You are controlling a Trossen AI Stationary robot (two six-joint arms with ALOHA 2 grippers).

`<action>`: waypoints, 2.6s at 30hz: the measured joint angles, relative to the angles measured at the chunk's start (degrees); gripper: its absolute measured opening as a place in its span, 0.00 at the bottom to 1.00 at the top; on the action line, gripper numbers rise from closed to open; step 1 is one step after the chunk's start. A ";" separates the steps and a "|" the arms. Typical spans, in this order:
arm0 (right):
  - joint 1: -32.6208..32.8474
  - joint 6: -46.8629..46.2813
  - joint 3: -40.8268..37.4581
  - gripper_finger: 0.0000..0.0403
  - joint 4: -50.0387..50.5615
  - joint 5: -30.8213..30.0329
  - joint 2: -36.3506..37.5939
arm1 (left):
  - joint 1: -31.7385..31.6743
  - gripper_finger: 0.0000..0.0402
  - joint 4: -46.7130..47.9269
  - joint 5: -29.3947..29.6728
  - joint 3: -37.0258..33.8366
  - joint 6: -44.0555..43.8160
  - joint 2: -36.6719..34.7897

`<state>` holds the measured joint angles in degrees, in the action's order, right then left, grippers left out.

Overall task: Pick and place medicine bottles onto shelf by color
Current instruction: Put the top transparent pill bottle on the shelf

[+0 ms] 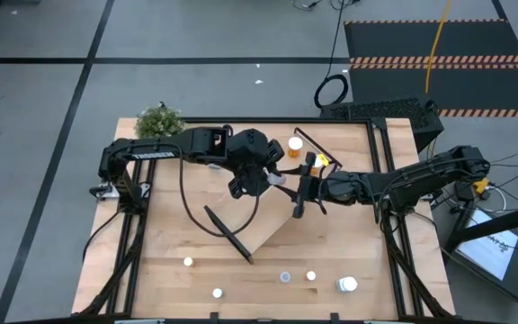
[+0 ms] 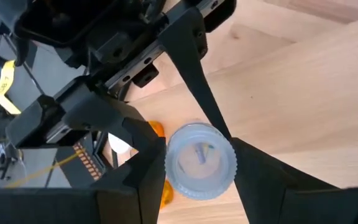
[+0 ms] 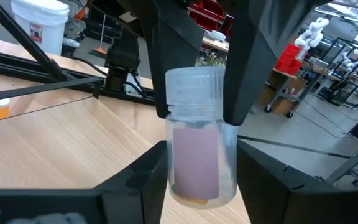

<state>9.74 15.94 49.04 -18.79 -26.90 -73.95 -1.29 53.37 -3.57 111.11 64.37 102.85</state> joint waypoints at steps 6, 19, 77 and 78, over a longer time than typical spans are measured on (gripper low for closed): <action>0.00 -0.02 0.00 0.42 -0.14 -0.06 0.02 | 0.48 0.54 -0.68 2.60 0.00 -7.63 -0.02; 0.09 -0.42 -0.02 0.42 -0.26 -7.35 0.02 | 2.92 0.80 -3.18 12.33 0.00 -25.24 -0.02; 0.13 -5.17 -0.02 0.42 -2.07 -12.02 0.02 | 0.19 0.47 -3.96 12.45 0.02 -39.01 -0.02; 0.13 -5.11 -0.02 0.42 -2.02 -12.03 0.02 | 0.19 0.45 -3.98 12.43 0.02 -39.01 -0.02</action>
<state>9.87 10.83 49.01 -20.81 -38.93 -73.93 -1.10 49.39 8.87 111.13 25.36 102.83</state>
